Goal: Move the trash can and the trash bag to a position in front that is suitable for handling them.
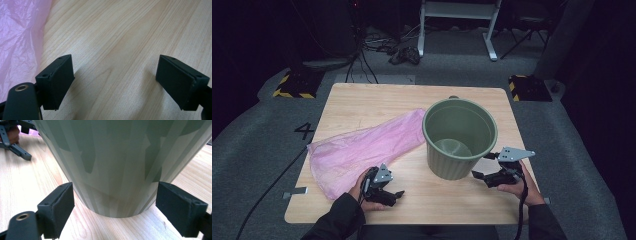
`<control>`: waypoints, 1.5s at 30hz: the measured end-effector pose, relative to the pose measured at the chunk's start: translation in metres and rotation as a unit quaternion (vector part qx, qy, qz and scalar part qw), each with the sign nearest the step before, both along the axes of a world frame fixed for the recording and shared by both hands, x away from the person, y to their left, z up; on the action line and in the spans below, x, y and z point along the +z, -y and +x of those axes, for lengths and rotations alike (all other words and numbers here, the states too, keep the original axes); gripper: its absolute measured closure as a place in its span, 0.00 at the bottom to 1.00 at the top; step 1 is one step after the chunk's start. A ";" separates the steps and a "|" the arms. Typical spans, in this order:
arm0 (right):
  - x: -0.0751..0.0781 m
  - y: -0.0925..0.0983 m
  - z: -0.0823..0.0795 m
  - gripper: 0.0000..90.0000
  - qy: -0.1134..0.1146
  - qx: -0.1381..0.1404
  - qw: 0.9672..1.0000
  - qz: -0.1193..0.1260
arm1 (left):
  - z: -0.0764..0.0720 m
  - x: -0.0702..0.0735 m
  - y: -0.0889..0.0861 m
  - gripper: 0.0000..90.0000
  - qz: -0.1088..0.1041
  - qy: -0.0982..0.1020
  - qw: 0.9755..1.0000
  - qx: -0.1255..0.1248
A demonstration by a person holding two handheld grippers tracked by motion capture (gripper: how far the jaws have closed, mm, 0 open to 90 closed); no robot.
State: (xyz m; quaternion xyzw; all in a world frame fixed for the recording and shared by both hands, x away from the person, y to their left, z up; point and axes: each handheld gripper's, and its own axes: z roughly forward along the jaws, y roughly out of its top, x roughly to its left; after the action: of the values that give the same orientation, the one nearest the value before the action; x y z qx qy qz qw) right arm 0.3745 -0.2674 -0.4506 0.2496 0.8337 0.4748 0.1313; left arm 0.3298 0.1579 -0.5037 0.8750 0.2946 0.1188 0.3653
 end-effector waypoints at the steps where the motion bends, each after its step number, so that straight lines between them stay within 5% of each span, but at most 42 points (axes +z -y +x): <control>1: 0.000 0.000 0.000 0.17 0.000 0.000 1.000 0.002 | 0.000 0.000 0.000 0.16 0.000 0.000 1.000 0.000; 21: -0.001 -0.007 0.000 0.19 0.006 -0.006 1.000 0.003 | 0.000 0.000 -0.002 0.16 0.001 0.002 1.000 0.005; 31: -0.004 -0.006 0.002 0.23 0.007 -0.019 1.000 0.007 | -0.003 0.006 -0.013 0.20 0.022 0.020 0.999 0.044; 38: -0.006 -0.005 0.003 0.24 0.004 -0.027 1.000 0.009 | -0.004 0.014 -0.025 0.21 0.017 0.046 0.996 0.078; 45: -0.010 -0.007 0.001 0.27 0.001 -0.030 1.000 -0.001 | 0.003 0.014 -0.044 0.27 0.026 0.057 0.989 0.134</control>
State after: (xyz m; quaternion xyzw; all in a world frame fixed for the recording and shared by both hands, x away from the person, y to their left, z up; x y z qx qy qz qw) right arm 0.3753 -0.2603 -0.4609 0.2736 0.8261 0.4704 0.1462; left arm 0.3330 0.2014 -0.4902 0.8286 0.3850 0.2239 0.3393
